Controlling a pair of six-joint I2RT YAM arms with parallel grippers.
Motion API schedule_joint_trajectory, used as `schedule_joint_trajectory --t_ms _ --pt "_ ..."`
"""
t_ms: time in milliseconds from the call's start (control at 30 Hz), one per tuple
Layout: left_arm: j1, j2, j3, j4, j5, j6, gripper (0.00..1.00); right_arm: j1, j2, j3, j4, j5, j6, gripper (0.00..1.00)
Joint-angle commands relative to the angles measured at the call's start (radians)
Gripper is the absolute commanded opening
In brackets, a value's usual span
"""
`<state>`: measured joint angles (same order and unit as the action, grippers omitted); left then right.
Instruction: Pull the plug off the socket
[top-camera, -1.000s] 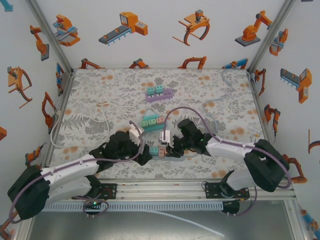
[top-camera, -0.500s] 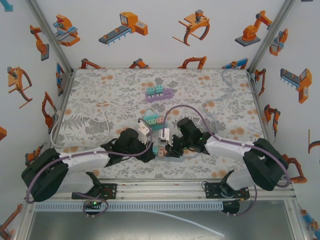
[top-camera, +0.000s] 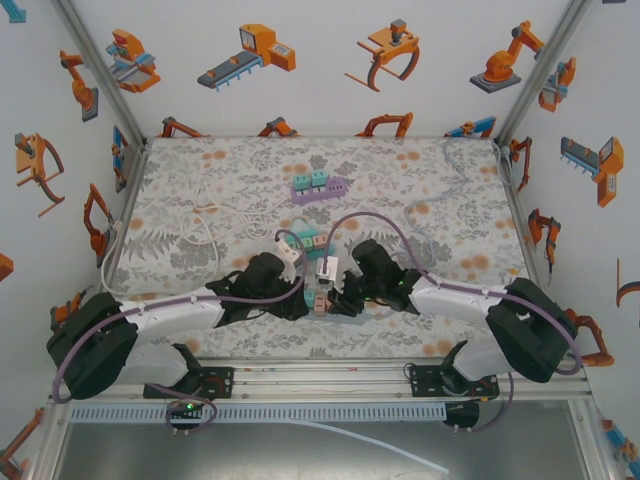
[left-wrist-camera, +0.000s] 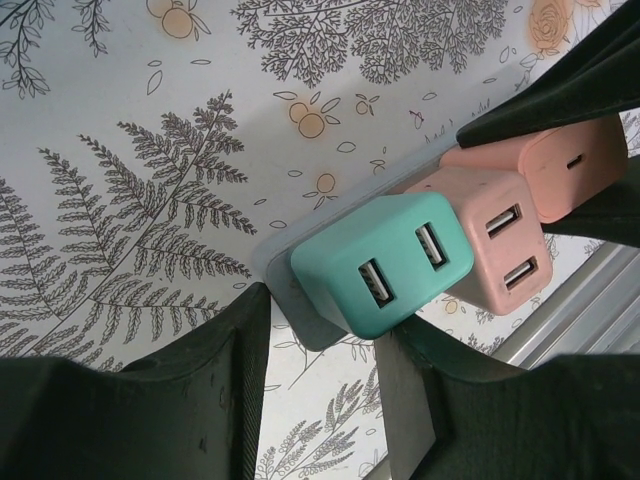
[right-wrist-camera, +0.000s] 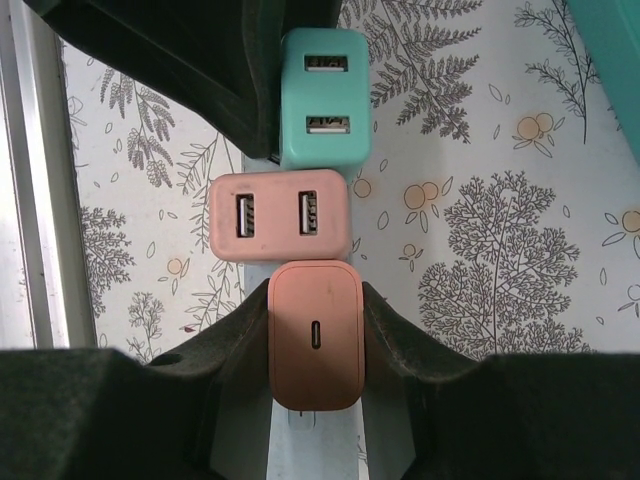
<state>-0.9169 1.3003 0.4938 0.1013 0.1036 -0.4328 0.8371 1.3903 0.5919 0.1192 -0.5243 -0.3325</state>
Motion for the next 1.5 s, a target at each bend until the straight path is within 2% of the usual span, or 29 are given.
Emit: schedule_joint_trajectory --t_ms 0,67,167,233,333,400,433,467,600,700,733,833,867,967,1033,1100,1133,1300,1367,1467 --pt "-0.014 0.166 -0.055 -0.071 -0.106 -0.010 0.41 0.097 0.011 0.091 -0.022 -0.019 -0.067 0.00" --pt "-0.018 0.204 -0.045 -0.064 -0.096 -0.007 0.40 0.098 -0.001 0.060 0.055 -0.061 -0.021 0.00" --pt "-0.029 0.234 -0.041 -0.063 -0.104 -0.007 0.40 0.053 -0.046 -0.087 0.459 -0.084 0.164 0.00" --pt "-0.031 0.248 -0.044 -0.070 -0.116 -0.008 0.39 0.014 -0.058 -0.123 0.587 -0.077 0.252 0.00" --pt "-0.034 0.261 -0.052 -0.064 -0.122 -0.006 0.37 0.020 -0.071 -0.103 0.504 -0.056 0.190 0.00" --pt "-0.038 0.267 -0.052 -0.067 -0.122 -0.004 0.36 0.073 -0.084 -0.014 0.206 -0.010 -0.001 0.00" --pt "-0.038 0.273 -0.051 -0.073 -0.125 -0.004 0.36 0.086 -0.085 0.016 0.122 -0.002 -0.039 0.00" --pt "-0.039 0.278 -0.049 -0.077 -0.131 -0.005 0.35 0.082 -0.091 0.015 0.140 -0.014 -0.017 0.00" --pt "-0.040 0.306 -0.049 -0.086 -0.152 -0.015 0.34 0.011 -0.111 -0.105 0.526 -0.059 0.198 0.00" --pt "-0.043 0.321 -0.052 -0.077 -0.155 -0.022 0.33 0.021 -0.111 -0.067 0.384 -0.044 0.127 0.00" --pt "-0.042 0.325 -0.051 -0.077 -0.156 -0.020 0.33 0.021 -0.114 -0.078 0.410 -0.049 0.146 0.00" --pt "-0.042 0.329 -0.050 -0.085 -0.163 -0.020 0.32 -0.019 -0.120 -0.143 0.652 -0.070 0.292 0.00" --pt "-0.043 0.329 -0.050 -0.086 -0.166 -0.021 0.32 -0.025 -0.120 -0.143 0.664 -0.065 0.311 0.00" --pt "-0.042 0.337 -0.046 -0.092 -0.171 -0.023 0.32 -0.027 -0.116 -0.137 0.659 -0.033 0.321 0.00" --pt "-0.042 0.340 -0.042 -0.094 -0.170 -0.020 0.32 -0.020 -0.117 -0.112 0.583 -0.021 0.286 0.00" --pt "-0.042 0.337 -0.041 -0.103 -0.177 -0.018 0.32 0.050 -0.138 -0.007 0.251 0.054 0.074 0.00" --pt "-0.042 0.335 -0.041 -0.106 -0.181 -0.018 0.32 0.067 -0.136 0.024 0.174 0.066 0.032 0.00" --pt "-0.042 0.346 -0.031 -0.124 -0.191 -0.014 0.31 0.056 -0.179 -0.020 0.333 0.063 0.119 0.00" --pt "-0.042 0.345 -0.031 -0.123 -0.191 -0.013 0.31 0.057 -0.182 -0.014 0.327 0.073 0.118 0.00" --pt "-0.043 0.346 -0.029 -0.127 -0.191 -0.010 0.31 0.080 -0.179 0.011 0.212 0.111 0.030 0.00"
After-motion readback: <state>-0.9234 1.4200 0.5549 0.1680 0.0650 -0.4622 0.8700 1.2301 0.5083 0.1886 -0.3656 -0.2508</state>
